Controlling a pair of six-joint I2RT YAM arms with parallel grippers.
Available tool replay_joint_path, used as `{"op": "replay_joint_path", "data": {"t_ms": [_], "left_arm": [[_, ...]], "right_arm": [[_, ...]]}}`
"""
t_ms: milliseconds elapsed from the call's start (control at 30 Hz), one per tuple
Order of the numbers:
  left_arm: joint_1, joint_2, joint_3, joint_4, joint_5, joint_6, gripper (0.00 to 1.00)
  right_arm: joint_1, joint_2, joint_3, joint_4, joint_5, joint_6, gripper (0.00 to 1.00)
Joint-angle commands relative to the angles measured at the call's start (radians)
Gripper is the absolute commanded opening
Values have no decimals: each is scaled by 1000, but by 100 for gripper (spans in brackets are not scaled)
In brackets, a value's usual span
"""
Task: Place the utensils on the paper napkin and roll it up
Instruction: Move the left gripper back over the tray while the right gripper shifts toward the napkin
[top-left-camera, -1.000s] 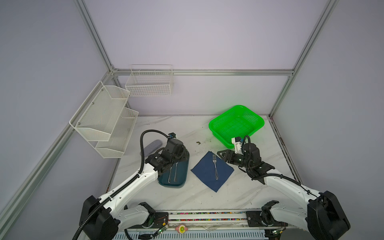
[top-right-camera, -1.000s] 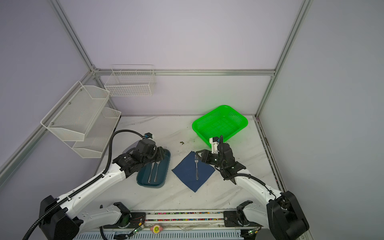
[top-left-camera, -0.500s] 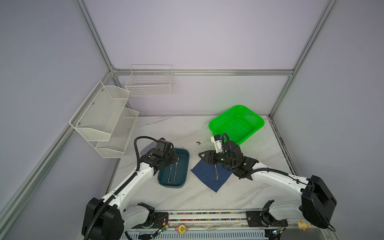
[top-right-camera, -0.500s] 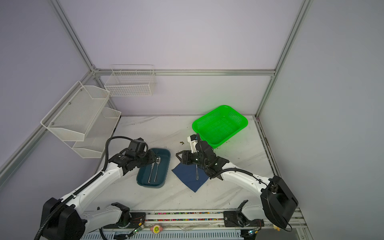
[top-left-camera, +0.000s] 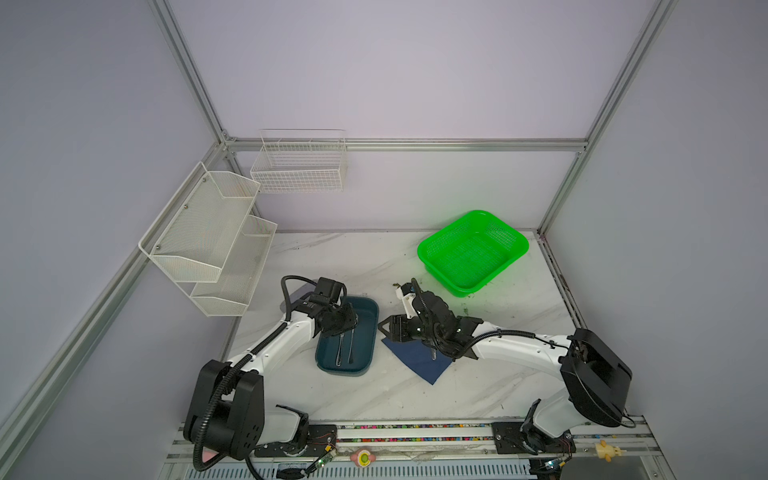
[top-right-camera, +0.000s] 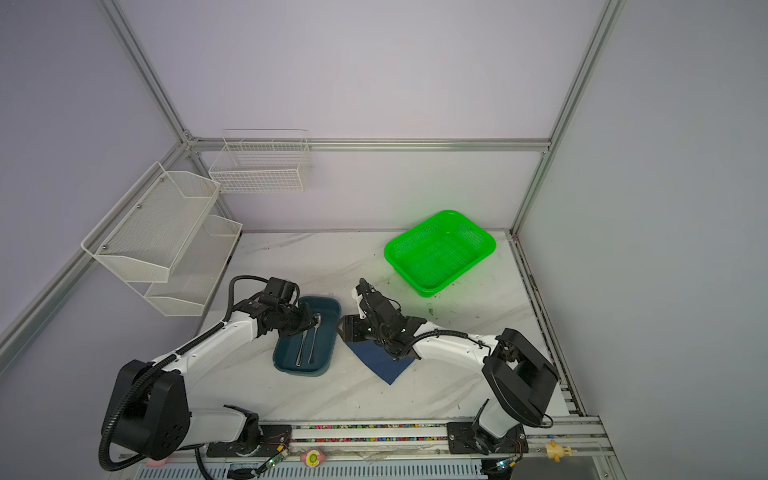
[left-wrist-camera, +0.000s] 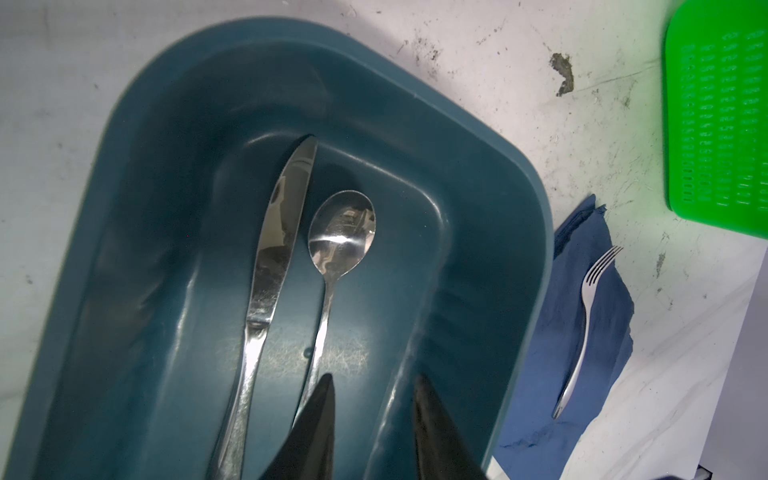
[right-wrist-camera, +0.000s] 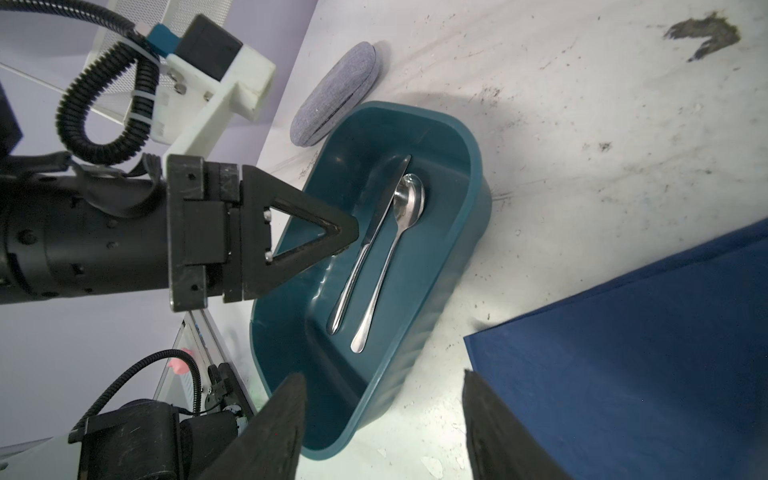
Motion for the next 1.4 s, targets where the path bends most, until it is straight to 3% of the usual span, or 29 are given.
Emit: {"op": "replay_joint_path", "data": {"t_ms": [0,233,867,1367], "left_arm": [[11,21,-7,17,35,52,31],[12,146,70,-93,-22,120,32],[7,313,218,-183,-14,182,27],[-65,449,318,-311,-80,222,21]], "right_arm": [[9,17,6,9,16,48,62],[30,88,64,-56,12,57,63],[37,130,84,-76,32,80,65],[38,140,86,-81,45,65,66]]}}
